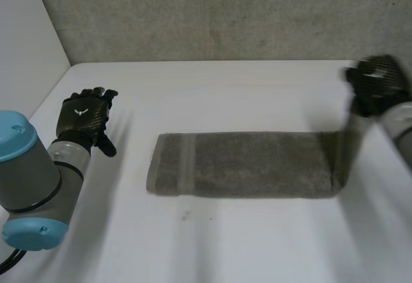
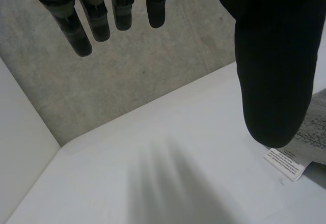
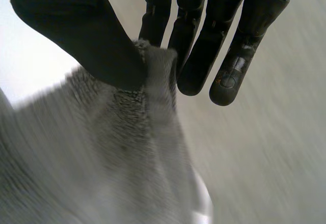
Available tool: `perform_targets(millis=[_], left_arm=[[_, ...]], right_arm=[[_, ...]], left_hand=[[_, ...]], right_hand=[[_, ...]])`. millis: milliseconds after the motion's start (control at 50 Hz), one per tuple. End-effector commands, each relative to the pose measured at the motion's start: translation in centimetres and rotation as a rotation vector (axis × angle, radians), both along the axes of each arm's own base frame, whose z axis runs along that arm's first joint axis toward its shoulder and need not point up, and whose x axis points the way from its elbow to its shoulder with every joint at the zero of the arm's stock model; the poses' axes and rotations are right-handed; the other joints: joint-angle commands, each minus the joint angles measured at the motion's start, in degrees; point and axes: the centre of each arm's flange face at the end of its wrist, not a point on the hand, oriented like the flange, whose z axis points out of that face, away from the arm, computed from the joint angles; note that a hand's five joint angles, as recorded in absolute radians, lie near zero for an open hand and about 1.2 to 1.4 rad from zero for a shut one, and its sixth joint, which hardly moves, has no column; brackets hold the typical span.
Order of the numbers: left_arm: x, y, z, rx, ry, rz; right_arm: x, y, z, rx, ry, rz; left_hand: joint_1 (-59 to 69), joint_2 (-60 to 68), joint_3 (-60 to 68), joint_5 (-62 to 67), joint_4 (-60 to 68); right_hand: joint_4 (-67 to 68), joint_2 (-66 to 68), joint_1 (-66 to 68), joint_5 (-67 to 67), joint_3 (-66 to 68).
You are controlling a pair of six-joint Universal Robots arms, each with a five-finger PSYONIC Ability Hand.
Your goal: Fold the laundry
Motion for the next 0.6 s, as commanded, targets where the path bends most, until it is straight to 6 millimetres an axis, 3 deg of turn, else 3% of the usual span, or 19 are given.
perform_targets(millis=[20, 60, 120, 160, 180, 220, 300, 320, 340, 360, 380, 460, 500, 520, 560, 580, 600], left_arm=[[0.1, 0.0, 0.0, 0.001, 0.0, 0.002], [0.1, 0.0, 0.0, -0.001, -0.001, 0.002], [0.1, -0.1, 0.0, -0.004, 0.0, 0.002], [0.1, 0.0, 0.0, -0.004, 0.0, 0.002], [0.1, 0.0, 0.0, -0.004, 0.0, 0.004], [0.1, 0.0, -0.1, -0.004, 0.0, 0.004], [0.0, 0.1, -0.3, 0.0, -0.003, -0.001], [0.0, 0.1, -0.4, 0.0, -0.003, -0.001], [0.0, 0.2, -0.5, 0.0, -0.004, -0.003], [-0.1, 0.2, -0.5, -0.004, -0.005, -0.004], [-0.1, 0.2, -0.5, -0.004, -0.005, -0.004], [-0.2, 0.3, -0.6, -0.006, -0.006, -0.009], [-0.3, 0.4, -0.9, -0.002, -0.01, -0.013], [-0.3, 0.4, -0.9, -0.002, -0.01, -0.013], [-0.4, 0.5, -0.9, -0.003, -0.01, -0.016], [-0.4, 0.5, -0.9, -0.003, -0.01, -0.016], [-0.4, 0.5, -0.9, -0.005, -0.009, -0.016]], right_arm=[[13.1, 8.1, -1.3, -0.029, -0.015, 0.509], [17.1, 11.0, -3.6, 0.01, -0.005, 0.651], [18.7, 12.3, -4.9, 0.029, 0.005, 0.708], [20.8, 13.8, -7.7, 0.077, 0.024, 0.769], [20.8, 13.8, -7.7, 0.078, 0.024, 0.769], [22.2, 15.0, -9.8, 0.111, 0.042, 0.8], [22.4, 15.2, -10.0, 0.113, 0.04, 0.808], [22.4, 15.2, -9.6, 0.11, 0.033, 0.802], [22.1, 15.0, -9.1, 0.113, 0.025, 0.786], [22.1, 15.0, -9.1, 0.113, 0.025, 0.786], [21.6, 14.8, -8.0, 0.119, 0.015, 0.747], [19.3, 13.2, -5.5, 0.161, -0.027, 0.609], [15.8, 10.7, -4.0, 0.239, -0.086, 0.458], [15.8, 10.7, -4.0, 0.24, -0.086, 0.457], [12.6, 9.5, -3.8, 0.34, -0.144, 0.363], [12.6, 9.5, -3.8, 0.341, -0.144, 0.363], [11.1, 9.0, -4.2, 0.38, -0.158, 0.316]], left_hand=[[-0.2, 0.5, 0.5, -1.8, 0.4], [-0.2, 0.5, 0.5, -1.8, 0.4], [-0.2, 0.5, 0.5, -1.8, 0.4], [-0.2, 0.5, 0.5, -1.8, 0.4], [-0.2, 0.5, 0.5, -1.8, 0.4], [-0.2, 0.5, 0.5, -1.8, 0.4], [-0.2, 0.5, 0.5, -1.8, 0.4], [-0.2, 0.5, 0.5, -1.8, 0.4], [-0.2, 0.5, 0.5, -1.8, 0.4], [-0.2, 0.5, 0.5, -1.8, 0.4], [-0.2, 0.5, 0.5, -1.8, 0.4], [-0.2, 0.5, 0.5, -1.8, 0.4], [-0.2, 0.5, 0.5, -1.8, 0.4], [-0.2, 0.5, 0.5, -1.8, 0.4], [-0.2, 0.5, 0.5, -1.8, 0.4], [-0.2, 0.5, 0.5, -1.8, 0.4], [-0.2, 0.5, 0.5, -1.8, 0.4]], right_hand=[[11.6, 12.7, 26.0, 13.9, 12.4], [11.6, 12.7, 26.0, 13.9, 12.4], [11.6, 12.7, 26.0, 13.9, 12.4], [11.6, 12.7, 26.0, 13.9, 12.4], [11.6, 12.7, 26.0, 13.9, 12.4], [11.6, 12.7, 26.0, 13.9, 12.4], [8.0, 9.0, 22.4, 10.2, 8.7], [-15.3, -14.3, -0.9, -13.1, -14.6], [-46.2, -45.2, -31.8, -44.0, -45.4], [-46.5, -45.5, -32.1, -44.3, -45.8], [-58.4, -57.3, -44.0, -56.1, -57.6], [-58.4, -57.3, -44.0, -56.1, -57.6], [-58.4, -57.3, -44.0, -56.1, -57.6], [-58.4, -57.3, -44.0, -56.1, -57.6], [-58.4, -57.3, -44.0, -56.1, -57.6], [-58.4, -57.3, -44.0, -56.1, -57.6], [-58.4, -57.3, -44.0, -56.1, -57.6]])
